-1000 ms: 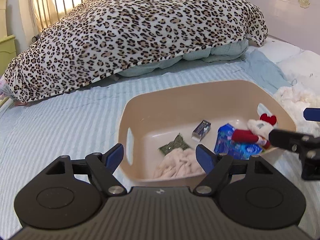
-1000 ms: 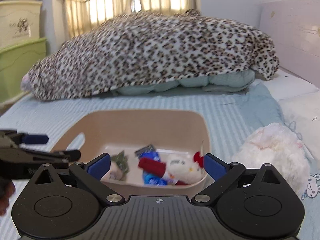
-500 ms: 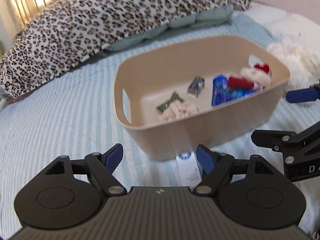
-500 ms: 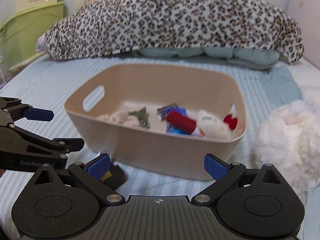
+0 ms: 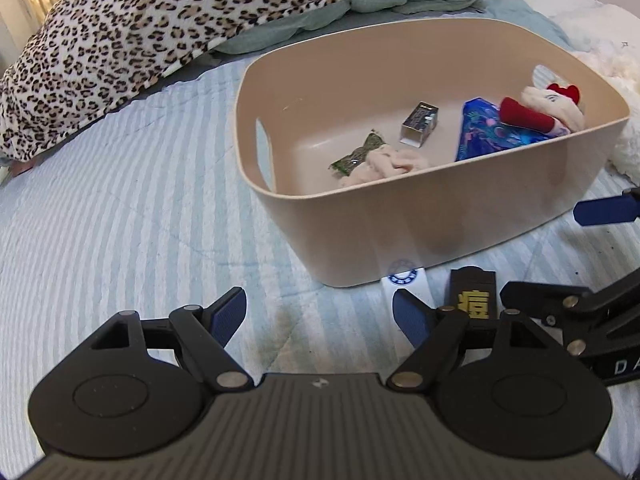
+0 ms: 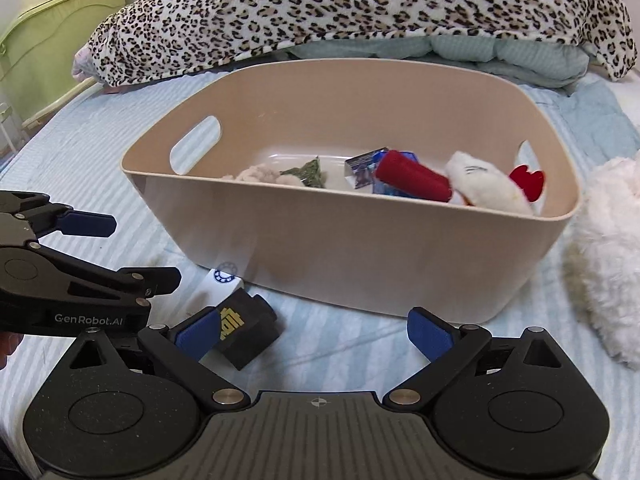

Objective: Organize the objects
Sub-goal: 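Grasp the black gold-lettered box with the right tool while the left tool grasps the white box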

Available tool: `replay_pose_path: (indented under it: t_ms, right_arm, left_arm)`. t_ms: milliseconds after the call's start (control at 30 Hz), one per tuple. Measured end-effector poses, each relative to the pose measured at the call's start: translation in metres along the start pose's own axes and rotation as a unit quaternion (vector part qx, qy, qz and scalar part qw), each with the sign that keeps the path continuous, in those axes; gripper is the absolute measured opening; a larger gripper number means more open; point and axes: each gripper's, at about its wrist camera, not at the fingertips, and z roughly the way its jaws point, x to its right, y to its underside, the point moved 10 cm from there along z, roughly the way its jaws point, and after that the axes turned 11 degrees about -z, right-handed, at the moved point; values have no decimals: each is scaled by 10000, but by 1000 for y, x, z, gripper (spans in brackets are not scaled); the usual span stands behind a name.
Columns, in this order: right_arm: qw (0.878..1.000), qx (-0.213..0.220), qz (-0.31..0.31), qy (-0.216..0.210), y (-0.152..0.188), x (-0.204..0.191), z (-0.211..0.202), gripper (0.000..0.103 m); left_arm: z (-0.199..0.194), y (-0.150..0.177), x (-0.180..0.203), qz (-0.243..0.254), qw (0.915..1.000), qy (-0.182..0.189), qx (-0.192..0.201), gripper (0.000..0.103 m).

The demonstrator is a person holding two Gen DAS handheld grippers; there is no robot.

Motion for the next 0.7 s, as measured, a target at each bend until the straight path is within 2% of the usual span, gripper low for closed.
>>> replay_pose_path:
  t_ms: [333, 467, 700]
  right_arm:
    - [9999, -92, 59, -134, 4, -13, 23, 102]
    - [9999, -33, 97, -112, 4, -18, 31, 103]
    - [9998, -38, 172, -136, 6, -23, 40, 103]
  left_arm:
    - [8, -2, -25, -541, 9983, -196, -46, 81]
    - [8, -3, -28, -746, 9971, -87, -102, 81]
    - [9, -3, -23, -755, 9971, -47, -100, 81]
